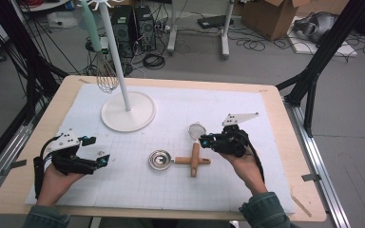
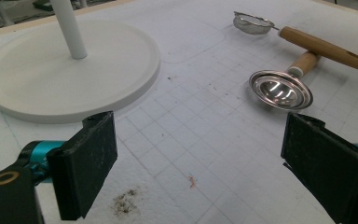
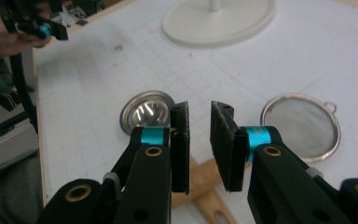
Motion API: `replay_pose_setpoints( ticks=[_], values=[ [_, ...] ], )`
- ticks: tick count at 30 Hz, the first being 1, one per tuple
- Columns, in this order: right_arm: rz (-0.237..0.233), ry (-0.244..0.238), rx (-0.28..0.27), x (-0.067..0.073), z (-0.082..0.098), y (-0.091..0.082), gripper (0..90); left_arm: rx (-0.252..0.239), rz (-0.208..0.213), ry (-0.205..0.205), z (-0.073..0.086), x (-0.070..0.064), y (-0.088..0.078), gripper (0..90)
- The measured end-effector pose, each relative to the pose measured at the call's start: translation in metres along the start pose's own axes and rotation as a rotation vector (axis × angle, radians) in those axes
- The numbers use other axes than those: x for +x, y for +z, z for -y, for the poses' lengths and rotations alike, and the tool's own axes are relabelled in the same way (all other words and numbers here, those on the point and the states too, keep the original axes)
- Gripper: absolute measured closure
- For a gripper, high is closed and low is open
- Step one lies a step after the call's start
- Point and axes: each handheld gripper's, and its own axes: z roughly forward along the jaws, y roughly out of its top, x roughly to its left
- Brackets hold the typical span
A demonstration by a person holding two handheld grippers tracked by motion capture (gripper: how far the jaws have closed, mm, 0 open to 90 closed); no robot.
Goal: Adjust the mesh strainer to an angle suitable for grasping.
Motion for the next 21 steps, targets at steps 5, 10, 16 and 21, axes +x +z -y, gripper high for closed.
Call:
replay_pose_setpoints(
  ticks=[5, 10, 16, 21],
  values=[
    [0.013, 0.010, 0.003, 0.001, 0.013, -0.001, 81.5, 0.002, 0.004, 0.004, 0.000, -0.002, 0.001, 11.0],
    [0.013, 0.022, 0.010, 0.002, 0.021, 0.001, 83.3, -0.002, 0.002, 0.007, -0.001, -0.002, 0.001, 11.1],
    [0.018, 0.023, 0.021, 0.001, 0.027, 0.003, 85.3, 0.000, 0.005, 0.012, -0.001, -0.003, 0.002, 11.0],
    [0.017, 0.023, 0.027, 0.002, 0.031, 0.005, 86.8, 0.001, 0.004, 0.011, -0.001, -0.003, 0.002, 11.0]
  ],
)
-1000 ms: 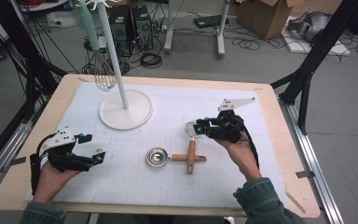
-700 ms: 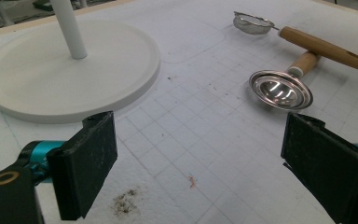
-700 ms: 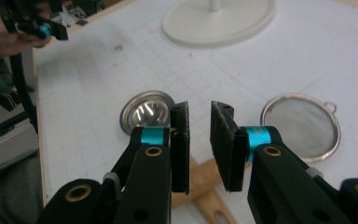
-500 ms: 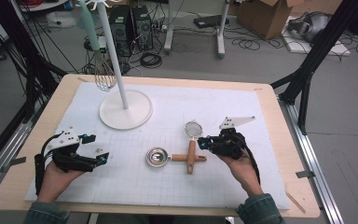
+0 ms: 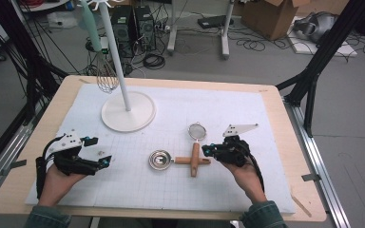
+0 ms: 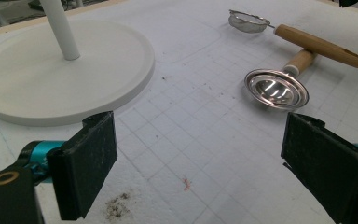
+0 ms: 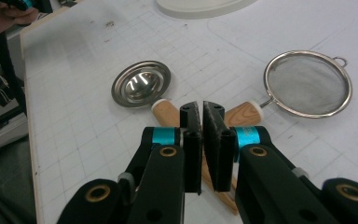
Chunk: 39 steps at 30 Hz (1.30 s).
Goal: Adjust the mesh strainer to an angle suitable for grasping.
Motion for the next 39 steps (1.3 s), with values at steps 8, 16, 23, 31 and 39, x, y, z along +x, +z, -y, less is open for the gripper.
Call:
replay_pose_setpoints(
  ticks=[8, 16, 23, 31, 39],
  values=[
    [-0.024, -0.010, 0.017, 0.009, 0.006, 0.006, 87.7, -0.001, 0.004, -0.001, 0.000, -0.001, 0.001, 11.1],
    [-0.043, -0.022, 0.023, 0.019, 0.013, 0.012, 88.8, -0.003, 0.004, 0.001, -0.001, -0.001, 0.000, 11.1],
    [-0.054, -0.046, 0.032, 0.032, 0.019, 0.016, 88.7, -0.004, 0.004, 0.004, -0.001, -0.001, 0.000, 11.1],
    [-0.081, -0.069, 0.052, 0.047, 0.026, 0.025, 89.2, -0.004, 0.004, 0.004, -0.001, -0.001, -0.001, 11.0],
    [-0.093, -0.063, 0.060, 0.055, 0.034, 0.033, 89.4, -0.006, 0.005, 0.002, -0.001, -0.001, -0.001, 11.1]
  ],
)
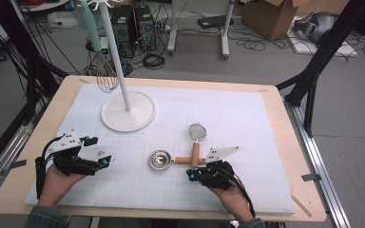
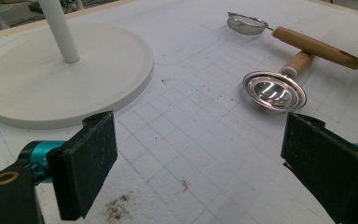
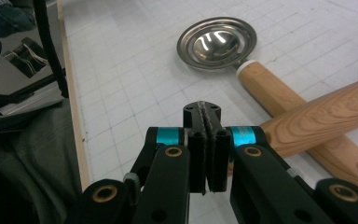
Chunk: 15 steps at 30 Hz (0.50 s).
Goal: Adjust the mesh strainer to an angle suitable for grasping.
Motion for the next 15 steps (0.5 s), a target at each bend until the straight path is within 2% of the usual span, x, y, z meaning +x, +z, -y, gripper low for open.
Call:
replay_pose_setpoints(
  ticks=[6, 15],
  values=[
    [-0.005, -0.010, 0.009, 0.0037, 0.0029, 0.0052, 89.4, 0.000, -0.006, -0.002, 0.0001, 0.0003, -0.0002, 11.0],
    [0.034, -0.009, 0.018, 0.0026, 0.0067, 0.0044, 89.4, -0.001, -0.004, 0.001, -0.0002, 0.0002, -0.0002, 11.1]
  ],
)
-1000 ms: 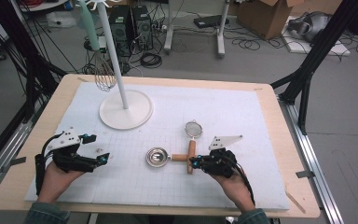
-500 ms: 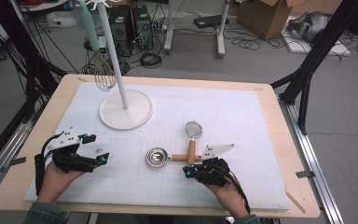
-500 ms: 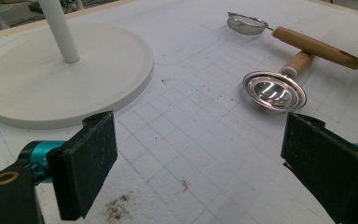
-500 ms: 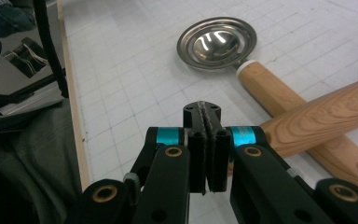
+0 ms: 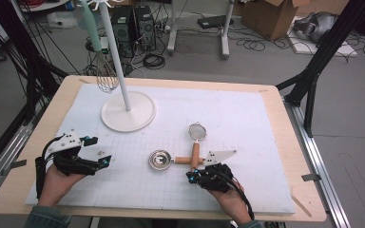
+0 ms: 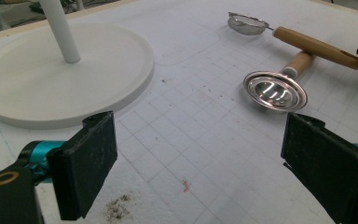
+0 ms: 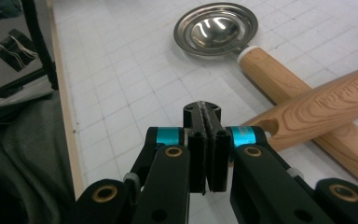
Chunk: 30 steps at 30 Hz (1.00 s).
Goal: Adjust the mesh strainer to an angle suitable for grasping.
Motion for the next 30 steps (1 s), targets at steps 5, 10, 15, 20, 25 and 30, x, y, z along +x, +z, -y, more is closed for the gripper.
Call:
replay_pose_setpoints(
  ticks=[5, 10, 15, 20, 25, 30],
  values=[
    [0.010, 0.003, 0.000, -0.001, 0.001, -0.002, 89.4, 0.001, -0.001, 0.002, 0.000, 0.000, -0.001, 11.1],
    [0.033, 0.005, -0.005, -0.002, 0.002, -0.005, 89.4, 0.000, -0.002, 0.000, 0.000, 0.000, 0.000, 11.1],
    [0.051, 0.012, -0.009, -0.005, 0.005, -0.009, 89.4, 0.003, 0.001, -0.002, 0.000, 0.000, 0.000, 11.1],
    [0.066, 0.013, -0.012, -0.005, 0.006, -0.012, 89.4, 0.003, 0.001, 0.000, 0.000, 0.000, 0.000, 11.0],
    [0.074, 0.014, -0.017, -0.007, 0.007, -0.014, 89.4, 0.001, 0.000, -0.001, 0.000, -0.001, 0.000, 11.0],
    [0.083, 0.024, -0.014, -0.008, 0.008, -0.015, 89.4, -0.001, -0.001, 0.001, 0.000, 0.000, 0.000, 11.0]
  ],
)
